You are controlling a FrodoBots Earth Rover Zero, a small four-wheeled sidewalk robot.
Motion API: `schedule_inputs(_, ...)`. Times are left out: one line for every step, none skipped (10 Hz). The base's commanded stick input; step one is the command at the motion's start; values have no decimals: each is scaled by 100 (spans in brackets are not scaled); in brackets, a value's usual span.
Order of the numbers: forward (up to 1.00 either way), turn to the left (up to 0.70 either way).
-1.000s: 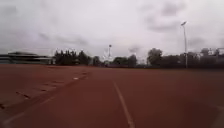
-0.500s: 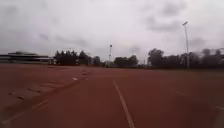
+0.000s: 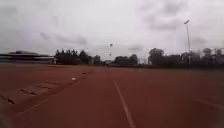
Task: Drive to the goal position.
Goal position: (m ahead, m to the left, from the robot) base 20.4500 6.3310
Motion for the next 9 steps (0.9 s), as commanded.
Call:
schedule_inputs(50, 0)
schedule_inputs(50, 0)
schedule_inputs(50, 0)
schedule_inputs(50, 0)
schedule_inputs(50, 0)
schedule_inputs(50, 0)
schedule_inputs(50, 0)
schedule_inputs(50, 0)
schedule_inputs(50, 0)
